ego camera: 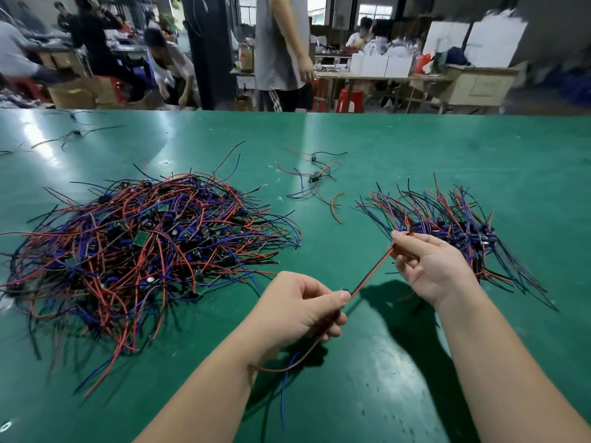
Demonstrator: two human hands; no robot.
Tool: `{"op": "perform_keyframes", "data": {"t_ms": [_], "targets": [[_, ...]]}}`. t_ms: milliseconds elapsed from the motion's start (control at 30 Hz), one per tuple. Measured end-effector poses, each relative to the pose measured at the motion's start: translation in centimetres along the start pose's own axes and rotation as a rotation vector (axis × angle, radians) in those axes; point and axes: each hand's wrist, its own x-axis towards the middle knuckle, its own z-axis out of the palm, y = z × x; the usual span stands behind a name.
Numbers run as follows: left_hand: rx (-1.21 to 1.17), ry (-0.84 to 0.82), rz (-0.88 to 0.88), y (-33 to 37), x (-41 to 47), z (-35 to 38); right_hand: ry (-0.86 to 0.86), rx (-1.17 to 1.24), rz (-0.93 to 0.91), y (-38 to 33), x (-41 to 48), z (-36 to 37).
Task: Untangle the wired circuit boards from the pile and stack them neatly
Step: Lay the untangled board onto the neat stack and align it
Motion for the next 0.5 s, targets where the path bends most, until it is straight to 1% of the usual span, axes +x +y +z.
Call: {"op": "perform_keyframes", "data": {"t_ms": [67,167,233,333,367,433,467,500], "targets": [[0.078,-0.016,0.007,0.0,-0.2,-0.1,0.017,-0.02,-0.006,0.3,0.0,0.0],[0.139,-0.029,0.014,0.3,-0.4,-0.5,0.014,-0.045,-0.101,0.5,0.1,0.0],[0.202,-0.018,0.006,0.4,-0.4,-0.9,0.044,-0.076,-0.144,0.5,0.1,0.0],[0.237,0.03,0.008,0.6,-0.4,-1.3,0.105,-0.068,-0.113,0.5,0.5,-0.2],[0.187,0.034,0.003,0.8,-0.4,-1.3,0.104,-0.036,-0.083,0.5,0.5,-0.1],[-0.044,0.014,-0.016,1.4,-0.5,-1.3,0.039,0.009,-0.009,0.8,0.4,0.2],[-0.202,-0.002,-0.025,1.8,-0.6,-1.4,-0.021,-0.017,0.016,1.1,0.2,0.5],[-0.358,-0.014,-0.031,2.2,-0.6,-1.5,-0.095,-0.1,0.017,1.5,-0.3,1.0]]}}
